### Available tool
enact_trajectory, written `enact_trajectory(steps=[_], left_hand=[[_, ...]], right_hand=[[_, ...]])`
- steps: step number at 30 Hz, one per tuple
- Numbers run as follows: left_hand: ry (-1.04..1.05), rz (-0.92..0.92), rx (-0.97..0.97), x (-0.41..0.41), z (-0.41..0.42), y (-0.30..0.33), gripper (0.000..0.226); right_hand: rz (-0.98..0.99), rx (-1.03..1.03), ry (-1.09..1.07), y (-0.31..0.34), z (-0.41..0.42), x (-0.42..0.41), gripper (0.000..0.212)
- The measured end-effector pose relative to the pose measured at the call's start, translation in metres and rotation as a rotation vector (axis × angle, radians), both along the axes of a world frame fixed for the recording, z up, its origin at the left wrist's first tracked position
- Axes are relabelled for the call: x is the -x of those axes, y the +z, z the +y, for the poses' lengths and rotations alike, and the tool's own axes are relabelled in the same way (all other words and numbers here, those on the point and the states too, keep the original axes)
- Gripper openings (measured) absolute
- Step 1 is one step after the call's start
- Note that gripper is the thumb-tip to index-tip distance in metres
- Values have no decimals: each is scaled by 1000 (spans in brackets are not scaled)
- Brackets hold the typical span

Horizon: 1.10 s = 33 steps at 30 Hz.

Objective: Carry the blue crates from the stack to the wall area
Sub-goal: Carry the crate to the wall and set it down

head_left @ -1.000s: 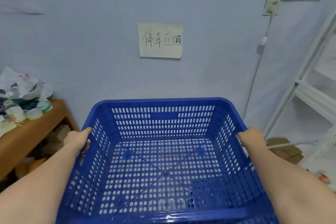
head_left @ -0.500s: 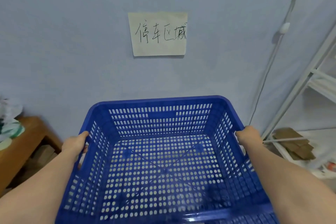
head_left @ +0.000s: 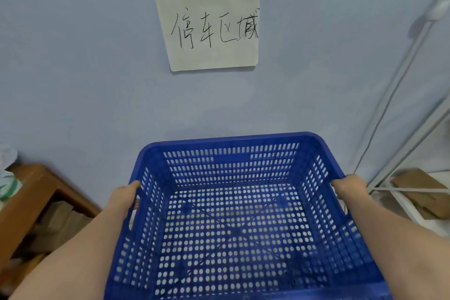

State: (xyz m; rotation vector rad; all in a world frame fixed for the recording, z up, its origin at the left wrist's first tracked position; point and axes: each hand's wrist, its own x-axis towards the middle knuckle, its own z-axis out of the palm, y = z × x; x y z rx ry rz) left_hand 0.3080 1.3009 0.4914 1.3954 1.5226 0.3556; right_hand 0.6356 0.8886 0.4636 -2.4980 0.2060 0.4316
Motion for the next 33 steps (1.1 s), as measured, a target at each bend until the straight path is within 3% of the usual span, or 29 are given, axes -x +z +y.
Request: enact_trajectory(steps=[8,12,15,21,23,24,26,29,33], left_hand=[[56,68,58,-38,20,-50,23],[86,113,101,-40,31,-83,34],[106,133,131,-41,41,-107,35],[142,145,188,-42,74,-168,40],[153,157,203,-41,83,-187,20],[161,167,211,-40,87,-197,11],[173,189,233,-37,97,-219,21],[186,196,269,-33,108,-247,13],[208,256,291,-30,121,-284,19]], right_hand=[[111,-28,-7,-68,29,-64,42],[166,-50,-42,-122,38,-74,48],[223,-86,-109,-165,45,-75,44],[262,-28,-174,-176,85,-38,29],[272,-25,-199,-184,96,-27,23],[279,-33,-208,-194,98,-24,25],[287,-48,-239,-211,105,-21,30],[327,-56,-267,-238,116,-18,33],[373,-69,-286,-277,127,-18,41]])
